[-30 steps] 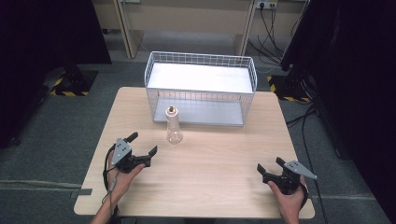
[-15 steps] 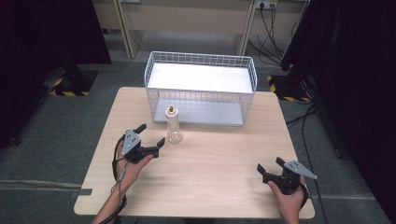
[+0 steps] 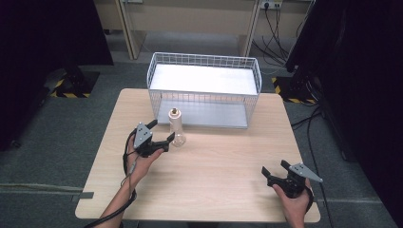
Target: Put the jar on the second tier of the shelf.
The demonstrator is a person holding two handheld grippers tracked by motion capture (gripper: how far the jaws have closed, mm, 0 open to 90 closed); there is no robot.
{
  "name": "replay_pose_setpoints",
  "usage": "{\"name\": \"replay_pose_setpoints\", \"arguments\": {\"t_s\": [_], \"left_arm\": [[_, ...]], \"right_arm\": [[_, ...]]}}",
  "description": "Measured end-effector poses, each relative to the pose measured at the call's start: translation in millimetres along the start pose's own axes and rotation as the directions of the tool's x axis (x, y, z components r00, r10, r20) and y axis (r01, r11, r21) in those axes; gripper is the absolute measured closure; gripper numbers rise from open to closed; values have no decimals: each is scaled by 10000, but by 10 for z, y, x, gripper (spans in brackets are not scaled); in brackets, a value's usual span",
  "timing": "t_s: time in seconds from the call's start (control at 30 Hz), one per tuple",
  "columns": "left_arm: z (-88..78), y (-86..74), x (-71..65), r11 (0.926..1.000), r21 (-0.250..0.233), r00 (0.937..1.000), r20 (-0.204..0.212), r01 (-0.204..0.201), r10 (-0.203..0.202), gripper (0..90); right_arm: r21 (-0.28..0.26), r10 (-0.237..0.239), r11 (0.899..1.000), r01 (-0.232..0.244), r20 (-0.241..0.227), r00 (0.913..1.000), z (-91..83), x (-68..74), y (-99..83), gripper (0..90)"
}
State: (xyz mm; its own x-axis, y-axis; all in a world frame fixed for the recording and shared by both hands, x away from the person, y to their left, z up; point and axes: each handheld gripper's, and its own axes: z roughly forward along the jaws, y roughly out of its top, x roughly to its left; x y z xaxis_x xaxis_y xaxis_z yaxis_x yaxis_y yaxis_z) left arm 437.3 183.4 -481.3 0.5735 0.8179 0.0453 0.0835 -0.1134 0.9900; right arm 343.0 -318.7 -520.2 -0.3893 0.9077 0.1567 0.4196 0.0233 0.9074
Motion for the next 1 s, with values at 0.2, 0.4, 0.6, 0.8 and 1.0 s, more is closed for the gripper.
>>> {"name": "replay_pose_setpoints", "arguments": {"t_s": [0.2,0.4,0.6,0.8,1.0], "left_arm": [[140,16,5,9999,116,10000,44,54,-54,206],[257,17,20,9996,152,9997,34,252,-253,278],[356,18,16,9992,190,9993,113,350,-352,347],[408,23,15,9993,137,9989,300,359,-363,424],[413,34,7,9988,155,9984,313,466,-471,455]], "right_arm": [[9,-1,10000,1,-6,10000,0,0,0,61],[14,-7,10000,7,-6,10000,1,1,1,61],[21,10,10000,-10,-10,10000,1,-1,1,61],[21,4,10000,-4,-20,10000,1,-1,1,61],[50,7,10000,-7,-20,10000,4,-2,2,61]]}}
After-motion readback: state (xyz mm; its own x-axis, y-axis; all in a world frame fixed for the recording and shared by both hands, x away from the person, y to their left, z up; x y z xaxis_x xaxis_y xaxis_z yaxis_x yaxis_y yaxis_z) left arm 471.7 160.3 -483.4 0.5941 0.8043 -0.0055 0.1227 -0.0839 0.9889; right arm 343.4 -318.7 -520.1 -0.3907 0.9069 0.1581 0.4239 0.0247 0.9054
